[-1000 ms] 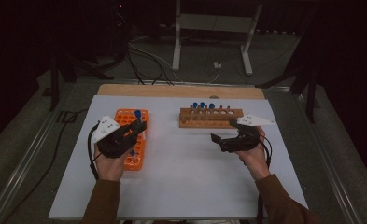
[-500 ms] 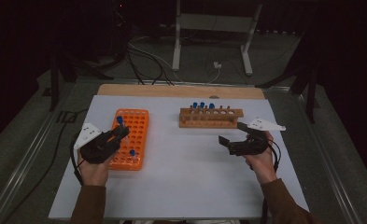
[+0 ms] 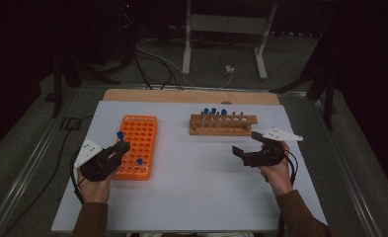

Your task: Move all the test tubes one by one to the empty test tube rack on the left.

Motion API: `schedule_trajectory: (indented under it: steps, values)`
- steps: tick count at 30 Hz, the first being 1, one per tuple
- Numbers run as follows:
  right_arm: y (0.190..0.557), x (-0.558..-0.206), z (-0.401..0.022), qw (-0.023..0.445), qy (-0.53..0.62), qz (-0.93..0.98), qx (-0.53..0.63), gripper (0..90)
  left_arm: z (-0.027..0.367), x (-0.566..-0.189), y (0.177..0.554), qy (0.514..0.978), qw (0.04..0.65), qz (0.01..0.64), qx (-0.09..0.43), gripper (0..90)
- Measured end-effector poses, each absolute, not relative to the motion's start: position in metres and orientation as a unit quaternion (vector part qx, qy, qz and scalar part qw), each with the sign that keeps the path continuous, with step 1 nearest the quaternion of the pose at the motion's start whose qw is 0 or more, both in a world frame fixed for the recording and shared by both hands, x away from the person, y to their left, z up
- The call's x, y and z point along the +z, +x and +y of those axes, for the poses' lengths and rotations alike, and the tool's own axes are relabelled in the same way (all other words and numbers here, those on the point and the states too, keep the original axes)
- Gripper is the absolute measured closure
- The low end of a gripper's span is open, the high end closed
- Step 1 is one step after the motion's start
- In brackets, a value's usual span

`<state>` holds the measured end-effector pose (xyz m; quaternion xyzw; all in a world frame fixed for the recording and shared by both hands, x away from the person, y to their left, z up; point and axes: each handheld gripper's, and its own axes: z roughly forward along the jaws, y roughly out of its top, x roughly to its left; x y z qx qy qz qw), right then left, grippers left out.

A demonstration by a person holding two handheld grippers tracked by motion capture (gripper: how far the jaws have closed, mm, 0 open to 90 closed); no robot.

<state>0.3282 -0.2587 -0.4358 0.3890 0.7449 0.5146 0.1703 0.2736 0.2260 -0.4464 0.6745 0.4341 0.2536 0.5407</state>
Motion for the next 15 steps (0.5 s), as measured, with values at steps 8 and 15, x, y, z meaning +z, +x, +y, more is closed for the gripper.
schedule_trajectory:
  steps: [8, 15]
  values:
    - [0.328, -0.439, -0.257, 0.165, 0.388, 0.748, 0.512, 0.0, 0.224, -0.459, 0.272, 0.683, 0.541, 0.43, 0.238, 77.7]
    - [0.328, -0.439, -0.256, 0.163, 0.385, 0.749, 0.515, 0.0, 0.222, -0.474, 0.269, 0.696, 0.531, 0.435, 0.211, 77.7]
